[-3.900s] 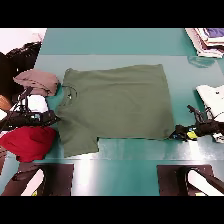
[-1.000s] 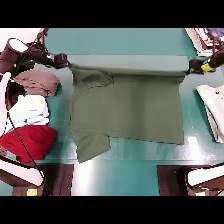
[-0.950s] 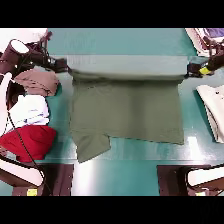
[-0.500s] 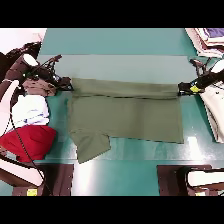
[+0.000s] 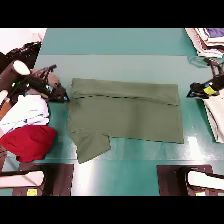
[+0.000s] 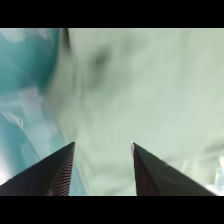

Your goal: Fold the shirts.

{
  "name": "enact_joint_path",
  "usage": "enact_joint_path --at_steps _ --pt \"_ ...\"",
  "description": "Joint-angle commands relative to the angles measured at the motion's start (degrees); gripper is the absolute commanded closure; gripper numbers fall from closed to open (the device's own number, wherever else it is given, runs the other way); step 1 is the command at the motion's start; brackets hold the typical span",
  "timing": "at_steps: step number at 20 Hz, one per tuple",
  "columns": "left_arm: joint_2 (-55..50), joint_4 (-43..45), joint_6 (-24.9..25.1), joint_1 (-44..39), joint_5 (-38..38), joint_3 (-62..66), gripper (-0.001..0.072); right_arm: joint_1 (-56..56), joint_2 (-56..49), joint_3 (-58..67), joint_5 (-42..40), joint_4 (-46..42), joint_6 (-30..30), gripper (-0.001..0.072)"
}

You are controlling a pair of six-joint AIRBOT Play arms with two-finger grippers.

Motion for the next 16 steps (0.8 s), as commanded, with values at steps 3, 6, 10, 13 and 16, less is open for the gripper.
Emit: enact_joint_path --at_steps 3,6,10,13,16 --pt "21.5 -0.2 -4.6 0.1 1.6 -29.1 0.0288 -5.4 10.5 -11.7 -1.4 12.3 -3.9 0.0325" --pt "27.7 -2.9 -6.0 0.1 3.4 -37.4 0.0288 -6.1 12.8 -15.3 -2.7 14.5 -4.9 0.0326" --pt "27.9 -7.6 -6.0 -2.9 7.3 -41.2 0.0288 -6.1 13.0 -15.3 -2.4 14.6 -4.8 0.0326" --pt "27.9 -8.0 -6.4 -9.9 12.7 -42.0 0.0288 -6.1 13.0 -15.3 -2.0 14.6 -4.8 0.0327" --pt "27.9 -8.1 -10.7 -12.1 18.6 -42.0 0.029 -6.1 13.0 -15.3 -0.4 14.5 -4.8 0.0328"
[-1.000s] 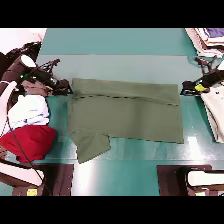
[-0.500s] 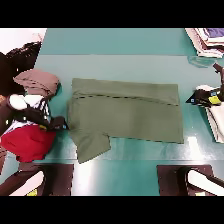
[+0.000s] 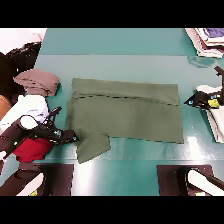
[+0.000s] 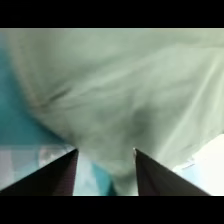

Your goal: Fold the shirts.

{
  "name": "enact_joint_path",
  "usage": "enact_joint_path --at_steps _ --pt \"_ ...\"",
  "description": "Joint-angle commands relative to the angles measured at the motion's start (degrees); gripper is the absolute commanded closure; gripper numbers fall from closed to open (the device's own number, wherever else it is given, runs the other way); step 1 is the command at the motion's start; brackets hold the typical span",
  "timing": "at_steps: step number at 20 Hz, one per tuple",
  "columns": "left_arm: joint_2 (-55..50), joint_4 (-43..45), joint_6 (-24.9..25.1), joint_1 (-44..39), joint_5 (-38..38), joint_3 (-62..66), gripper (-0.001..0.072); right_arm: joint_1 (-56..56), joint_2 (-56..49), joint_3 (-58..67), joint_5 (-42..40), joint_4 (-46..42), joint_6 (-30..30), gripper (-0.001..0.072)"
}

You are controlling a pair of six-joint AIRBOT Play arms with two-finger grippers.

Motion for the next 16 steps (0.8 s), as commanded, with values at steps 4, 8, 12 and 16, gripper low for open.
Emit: enact_joint_path --at_steps 4,8,12,16 --pt "0.2 -0.9 -3.6 -2.7 5.9 -0.7 0.0662 -1.5 0.2 -0.5 4.3 -3.4 -0.6 0.0336" --pt "0.2 -1.1 -2.3 -2.7 3.7 2.6 0.0685 -7.3 4.3 -10.5 3.2 -6.9 -0.6 0.0336" --pt "0.2 -1.1 -0.8 -2.7 3.6 7.5 0.0685 -14.5 7.8 -24.0 2.7 -13.8 -0.6 0.0324" --pt "0.2 -1.1 -0.8 -2.7 6.0 8.9 0.0685 -17.7 6.4 -32.2 -0.3 -8.7 -1.4 0.0326"
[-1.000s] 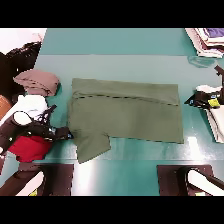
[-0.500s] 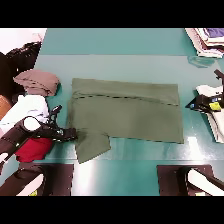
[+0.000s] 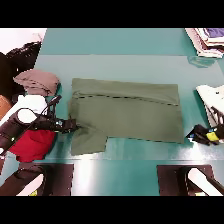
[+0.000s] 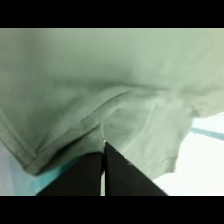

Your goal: Fold the shirts.

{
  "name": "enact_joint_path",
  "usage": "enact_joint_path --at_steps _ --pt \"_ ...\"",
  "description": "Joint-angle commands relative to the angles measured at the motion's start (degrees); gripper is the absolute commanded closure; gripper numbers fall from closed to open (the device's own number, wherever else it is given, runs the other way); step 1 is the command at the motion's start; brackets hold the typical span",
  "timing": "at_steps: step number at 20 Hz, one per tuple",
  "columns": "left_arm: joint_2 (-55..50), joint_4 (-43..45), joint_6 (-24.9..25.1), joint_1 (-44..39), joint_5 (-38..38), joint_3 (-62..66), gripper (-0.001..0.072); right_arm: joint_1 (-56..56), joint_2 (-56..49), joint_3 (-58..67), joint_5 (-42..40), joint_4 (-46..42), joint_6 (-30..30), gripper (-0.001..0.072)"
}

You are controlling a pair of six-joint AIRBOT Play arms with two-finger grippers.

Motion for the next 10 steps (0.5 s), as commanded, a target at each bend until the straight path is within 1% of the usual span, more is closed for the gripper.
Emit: enact_joint_path --at_steps 1,6,7,8,9,10 --pt "0.0 0.0 0.4 0.0 1.4 1.3 0.0685 -2.4 -1.1 -6.6 -2.2 2.8 -1.4 0.0326" --pt "0.0 0.0 0.4 0.0 0.8 1.3 0.0685 -2.3 -3.8 -6.7 -5.8 8.3 -1.7 0.0338" --pt "0.0 0.0 0.4 0.0 0.8 1.3 0.0685 -2.3 -4.2 -6.7 -6.1 8.7 -1.7 0.0351" --pt "0.0 0.0 0.4 0.0 0.8 1.3 0.0685 -2.3 -4.1 -6.7 -6.7 8.7 -1.7 0.039" --pt "0.0 0.0 0.4 0.0 0.8 1.3 0.0685 -2.3 -3.7 -6.8 -7.2 8.7 -1.8 0.048" --pt "0.0 0.0 0.4 0.0 0.8 1.3 0.0685 -2.3 -2.8 -6.7 -7.7 8.7 -1.9 0.0522"
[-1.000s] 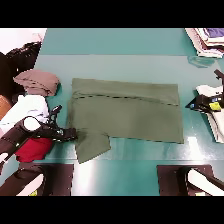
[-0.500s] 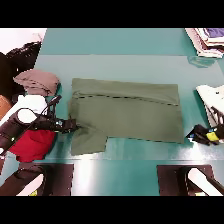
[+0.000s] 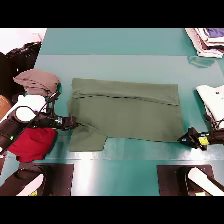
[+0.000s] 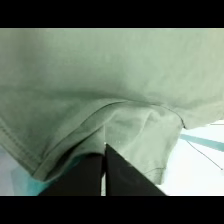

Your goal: Fold the shirts.

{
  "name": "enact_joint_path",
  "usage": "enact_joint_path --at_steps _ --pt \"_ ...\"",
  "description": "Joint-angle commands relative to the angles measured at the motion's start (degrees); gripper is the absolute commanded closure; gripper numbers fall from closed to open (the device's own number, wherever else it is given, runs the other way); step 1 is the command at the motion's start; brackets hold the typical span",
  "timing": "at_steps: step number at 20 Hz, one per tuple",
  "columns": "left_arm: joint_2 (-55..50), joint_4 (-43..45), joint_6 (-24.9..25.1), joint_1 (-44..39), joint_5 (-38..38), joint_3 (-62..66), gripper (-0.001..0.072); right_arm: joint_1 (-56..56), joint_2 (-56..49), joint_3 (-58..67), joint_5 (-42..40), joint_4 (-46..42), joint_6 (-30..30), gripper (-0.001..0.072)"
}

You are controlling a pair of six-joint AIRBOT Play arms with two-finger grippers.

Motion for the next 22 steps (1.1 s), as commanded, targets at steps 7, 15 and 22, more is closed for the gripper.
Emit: enact_joint_path --at_steps 7,15,22 --pt "3.4 7.6 -1.6 -0.1 -11.6 0.0 0.0687 -0.1 15.0 -0.2 -0.2 -0.5 -1.5 0.0694" --pt "22.5 10.3 -9.5 0.0 -22.2 1.4 0.0686 2.5 30.1 1.6 6.9 -8.0 0.3 0.0695" --pt "4.3 11.0 -2.8 0.0 -4.9 12.4 0.0685 20.4 13.2 19.4 -1.0 -7.7 6.1 0.0695"
